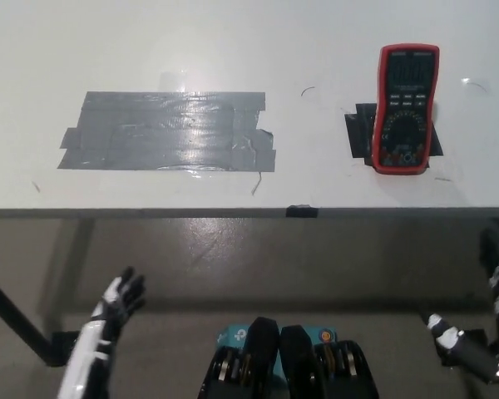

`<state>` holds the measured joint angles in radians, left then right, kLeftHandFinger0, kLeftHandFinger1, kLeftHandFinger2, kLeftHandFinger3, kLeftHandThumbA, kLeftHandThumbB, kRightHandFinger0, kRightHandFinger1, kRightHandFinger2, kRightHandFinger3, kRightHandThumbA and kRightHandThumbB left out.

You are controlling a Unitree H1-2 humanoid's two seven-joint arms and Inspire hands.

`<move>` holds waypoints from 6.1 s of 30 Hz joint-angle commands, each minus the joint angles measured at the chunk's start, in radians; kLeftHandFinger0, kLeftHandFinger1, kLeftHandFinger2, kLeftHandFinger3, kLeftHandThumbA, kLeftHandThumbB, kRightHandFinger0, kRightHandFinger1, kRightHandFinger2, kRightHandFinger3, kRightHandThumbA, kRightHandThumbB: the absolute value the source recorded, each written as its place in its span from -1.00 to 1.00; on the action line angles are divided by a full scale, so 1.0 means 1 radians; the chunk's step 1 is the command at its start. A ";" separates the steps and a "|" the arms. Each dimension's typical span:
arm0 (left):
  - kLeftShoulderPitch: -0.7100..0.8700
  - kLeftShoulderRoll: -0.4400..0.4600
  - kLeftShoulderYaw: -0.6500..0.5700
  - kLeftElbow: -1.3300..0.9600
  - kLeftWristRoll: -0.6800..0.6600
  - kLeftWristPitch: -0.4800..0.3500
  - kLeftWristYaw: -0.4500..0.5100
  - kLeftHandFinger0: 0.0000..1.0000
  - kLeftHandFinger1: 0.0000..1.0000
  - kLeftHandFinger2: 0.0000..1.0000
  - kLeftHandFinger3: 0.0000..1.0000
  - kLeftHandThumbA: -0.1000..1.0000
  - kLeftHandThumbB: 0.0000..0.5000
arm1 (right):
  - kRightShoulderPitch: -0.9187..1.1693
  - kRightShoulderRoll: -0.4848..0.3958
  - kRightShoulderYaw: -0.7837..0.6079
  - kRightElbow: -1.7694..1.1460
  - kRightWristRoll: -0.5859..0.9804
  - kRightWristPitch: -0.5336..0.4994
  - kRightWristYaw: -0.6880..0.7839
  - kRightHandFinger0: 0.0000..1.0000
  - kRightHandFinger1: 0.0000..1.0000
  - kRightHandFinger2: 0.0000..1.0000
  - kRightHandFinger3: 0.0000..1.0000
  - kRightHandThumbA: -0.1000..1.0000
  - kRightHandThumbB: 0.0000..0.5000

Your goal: The robot first picks the multimeter with right hand and then unfolds the black stand on the back of it using left hand

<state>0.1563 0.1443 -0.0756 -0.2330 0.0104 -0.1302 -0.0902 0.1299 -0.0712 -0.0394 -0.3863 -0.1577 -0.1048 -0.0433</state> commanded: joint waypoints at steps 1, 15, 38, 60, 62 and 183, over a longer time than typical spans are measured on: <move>0.003 -0.010 -0.039 -0.053 0.098 0.014 -0.005 1.00 1.00 1.00 1.00 1.00 -0.12 | -0.081 0.014 -0.029 -0.086 -0.116 0.036 -0.047 1.00 1.00 1.00 1.00 0.68 -0.76; 0.057 0.018 -0.009 -0.009 0.103 -0.041 0.006 1.00 1.00 1.00 1.00 0.81 -0.15 | -0.538 -0.031 -0.029 0.026 -0.353 0.438 0.016 1.00 1.00 1.00 1.00 1.00 0.25; 0.055 0.022 0.012 -0.008 0.124 -0.041 0.011 1.00 1.00 1.00 1.00 0.83 -0.14 | -1.161 -0.011 -0.016 0.752 -0.569 0.575 -0.214 1.00 1.00 1.00 1.00 1.00 0.85; 0.069 0.033 0.044 -0.013 0.094 -0.006 -0.004 1.00 1.00 1.00 1.00 0.85 -0.30 | -1.284 0.028 -0.064 1.007 -0.387 0.562 -0.243 1.00 1.00 1.00 1.00 0.77 0.88; 0.067 0.036 0.043 -0.005 0.097 -0.009 -0.005 1.00 1.00 1.00 1.00 0.79 -0.29 | -1.295 0.032 -0.061 1.062 -0.377 0.546 -0.268 1.00 1.00 1.00 1.00 0.75 0.92; 0.178 0.061 0.017 -0.001 0.213 -0.053 0.010 1.00 1.00 0.99 1.00 0.85 -0.28 | -1.260 0.064 -0.175 1.215 -0.209 0.548 -0.424 1.00 1.00 1.00 1.00 1.00 0.69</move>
<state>0.3215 0.1997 -0.0590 -0.2099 0.2108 -0.1480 -0.0900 -1.0746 0.0114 -0.2299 0.8158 -0.4164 0.4648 -0.4552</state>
